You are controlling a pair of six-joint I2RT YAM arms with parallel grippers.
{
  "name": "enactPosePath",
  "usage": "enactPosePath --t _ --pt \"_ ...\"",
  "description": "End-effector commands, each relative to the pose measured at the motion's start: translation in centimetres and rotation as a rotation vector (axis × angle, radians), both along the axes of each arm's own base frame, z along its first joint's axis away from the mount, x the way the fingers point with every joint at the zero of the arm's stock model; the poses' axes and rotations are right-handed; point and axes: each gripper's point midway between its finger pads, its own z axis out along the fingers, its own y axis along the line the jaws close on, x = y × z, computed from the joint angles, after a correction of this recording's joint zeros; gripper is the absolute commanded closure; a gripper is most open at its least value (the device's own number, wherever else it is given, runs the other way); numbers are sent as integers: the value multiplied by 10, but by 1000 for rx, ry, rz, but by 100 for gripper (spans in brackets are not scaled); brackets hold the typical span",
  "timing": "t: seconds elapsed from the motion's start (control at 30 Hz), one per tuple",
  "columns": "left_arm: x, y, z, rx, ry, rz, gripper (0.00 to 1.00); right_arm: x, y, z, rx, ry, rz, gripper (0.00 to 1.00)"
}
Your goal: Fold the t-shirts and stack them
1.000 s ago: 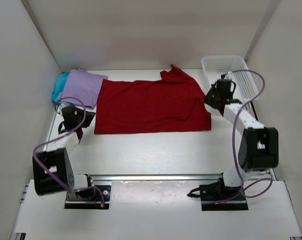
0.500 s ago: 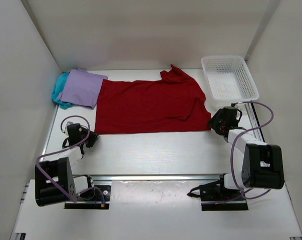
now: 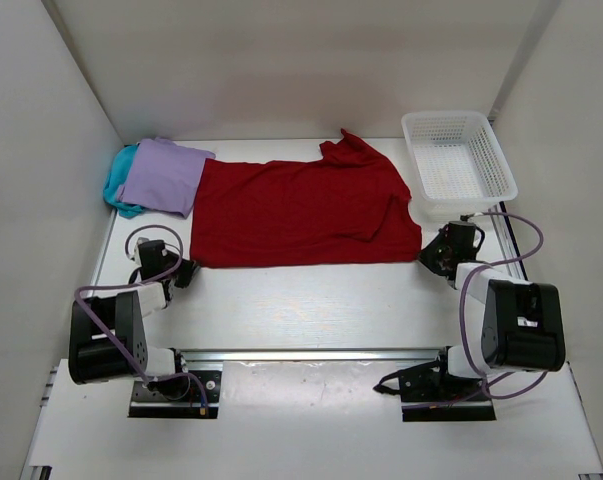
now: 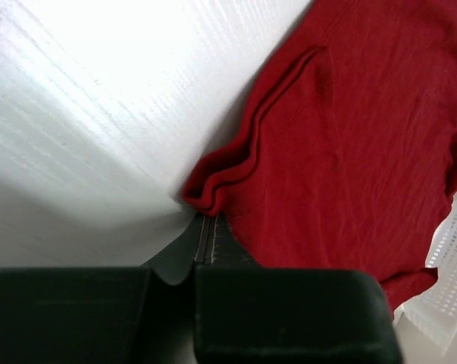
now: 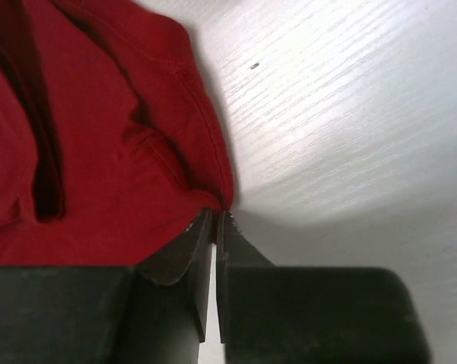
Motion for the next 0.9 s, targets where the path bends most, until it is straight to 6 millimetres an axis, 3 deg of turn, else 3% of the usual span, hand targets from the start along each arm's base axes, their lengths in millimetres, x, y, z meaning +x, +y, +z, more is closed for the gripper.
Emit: enactPosePath --t 0.0,0.1,0.27,0.3,0.4,0.6,0.63,0.67,0.77,0.8,0.87 --pt "2 3 0 13 15 13 100 9 -2 10 34 -58 -10 100" --pt "-3 7 0 9 17 26 100 3 -4 14 50 -63 -36 100" --pt "-22 21 0 -15 38 40 100 -34 -10 1 159 -54 -134 100" --pt "-29 24 -1 5 54 38 100 -36 -15 9 169 -86 -162 100" --pt "-37 33 14 55 20 48 100 -58 -21 8 202 -103 -225 100" --pt "-86 16 -1 -9 55 32 100 -84 -24 10 195 -140 -276 100" --pt "-89 12 0 -2 54 18 98 -90 -21 7 197 -114 -278 100" --pt "-95 8 -2 -8 59 9 88 -90 -20 8 191 -118 -269 100" --pt "-94 10 3 10 48 2 65 -90 -20 13 170 -127 -257 77" --pt "-90 10 12 18 36 -7 61 -86 -22 22 157 -144 -250 64" --pt "-81 11 27 39 14 -24 58 -80 -23 39 130 -164 -232 55"
